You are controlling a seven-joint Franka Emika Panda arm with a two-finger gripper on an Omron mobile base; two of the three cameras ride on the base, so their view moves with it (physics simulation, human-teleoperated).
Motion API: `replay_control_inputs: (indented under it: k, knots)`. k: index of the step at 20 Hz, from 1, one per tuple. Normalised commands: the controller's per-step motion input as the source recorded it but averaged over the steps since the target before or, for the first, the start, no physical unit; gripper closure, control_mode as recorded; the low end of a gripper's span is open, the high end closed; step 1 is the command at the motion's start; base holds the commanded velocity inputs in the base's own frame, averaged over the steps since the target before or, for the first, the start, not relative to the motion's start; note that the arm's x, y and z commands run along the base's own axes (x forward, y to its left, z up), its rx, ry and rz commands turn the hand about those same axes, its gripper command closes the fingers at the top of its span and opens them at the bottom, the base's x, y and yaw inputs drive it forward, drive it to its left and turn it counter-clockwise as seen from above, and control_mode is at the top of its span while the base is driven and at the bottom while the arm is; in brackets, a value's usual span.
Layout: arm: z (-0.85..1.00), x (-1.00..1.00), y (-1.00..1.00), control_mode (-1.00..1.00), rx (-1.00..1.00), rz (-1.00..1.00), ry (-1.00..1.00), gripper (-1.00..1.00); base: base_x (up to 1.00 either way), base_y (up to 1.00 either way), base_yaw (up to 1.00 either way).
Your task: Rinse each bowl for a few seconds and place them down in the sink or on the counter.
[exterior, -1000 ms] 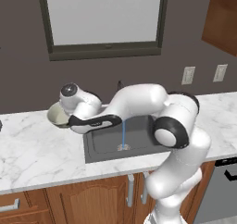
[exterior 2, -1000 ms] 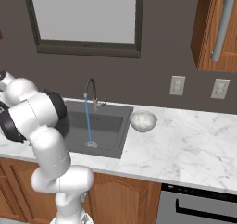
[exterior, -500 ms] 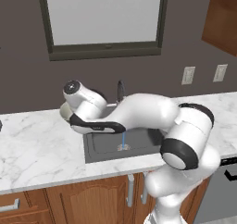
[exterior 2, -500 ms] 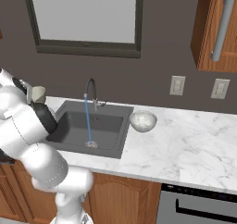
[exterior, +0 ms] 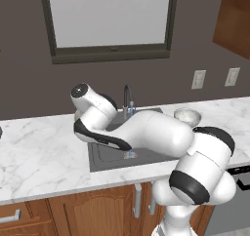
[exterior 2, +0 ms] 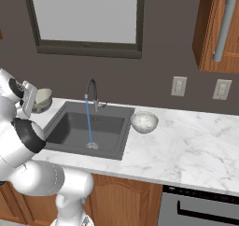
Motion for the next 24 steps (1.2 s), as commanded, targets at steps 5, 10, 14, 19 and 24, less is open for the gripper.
replay_control_inputs:
  k: [5, 10, 14, 19, 24]
  knots:
    - [0.00, -0.12, -0.24, -1.00, 0.00, -0.20, 0.00, 1.00, 0.00, 0.00, 0.00]
    - [0.00, -0.01, -0.17, -1.00, 0.00, -0.17, 0.00, 1.00, 0.00, 0.00, 0.00]
    - [0.00, 0.00, -0.17, -1.00, 0.00, -0.14, 0.00, 1.00, 0.00, 0.00, 0.00]
    - [-0.05, 0.00, -0.09, -1.00, 0.00, -0.10, 0.00, 1.00, 0.00, 0.00, 0.00]
    - [-0.15, 0.00, -0.07, -1.00, 0.00, -0.07, 0.00, 1.00, 0.00, 0.00, 0.00]
